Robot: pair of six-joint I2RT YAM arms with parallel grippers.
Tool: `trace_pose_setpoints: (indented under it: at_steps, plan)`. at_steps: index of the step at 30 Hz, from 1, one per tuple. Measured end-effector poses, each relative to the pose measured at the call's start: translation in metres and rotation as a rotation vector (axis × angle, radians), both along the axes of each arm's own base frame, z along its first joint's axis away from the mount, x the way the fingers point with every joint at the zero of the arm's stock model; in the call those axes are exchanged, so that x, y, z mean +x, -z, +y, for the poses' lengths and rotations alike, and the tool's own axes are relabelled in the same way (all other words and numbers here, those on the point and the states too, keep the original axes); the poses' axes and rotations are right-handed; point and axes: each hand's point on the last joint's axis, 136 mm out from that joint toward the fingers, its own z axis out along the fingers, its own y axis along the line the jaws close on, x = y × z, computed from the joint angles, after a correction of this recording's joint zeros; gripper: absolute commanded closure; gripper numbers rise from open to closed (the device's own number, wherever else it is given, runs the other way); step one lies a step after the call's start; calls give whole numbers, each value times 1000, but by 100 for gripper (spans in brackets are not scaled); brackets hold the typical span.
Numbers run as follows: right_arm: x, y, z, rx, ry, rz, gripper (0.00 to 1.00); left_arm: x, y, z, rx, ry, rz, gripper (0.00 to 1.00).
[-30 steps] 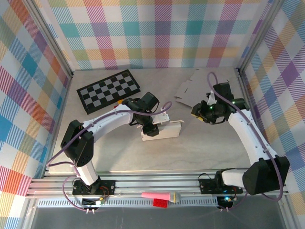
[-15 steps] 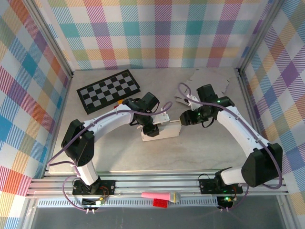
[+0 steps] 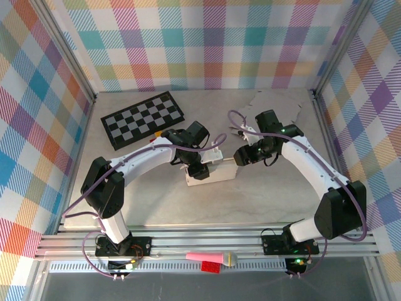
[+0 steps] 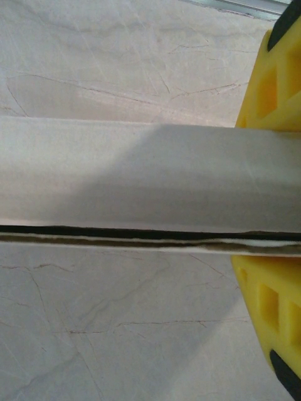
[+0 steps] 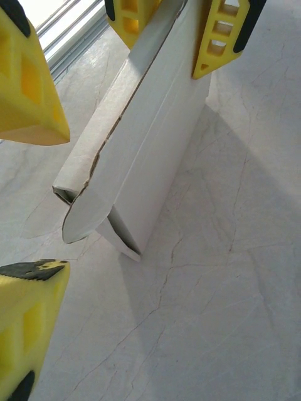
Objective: Fold the paper box
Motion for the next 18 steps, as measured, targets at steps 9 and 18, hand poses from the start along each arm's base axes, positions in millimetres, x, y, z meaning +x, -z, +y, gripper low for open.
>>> trace_pose_setpoints:
  at_steps: [9,18]
  plan:
    - [1,4,3,7,-15,12,70,0,0,0,0,0,0,59]
    - [6,-4,6,6,-18,-15,73,0,0,0,-1,-1,0,58]
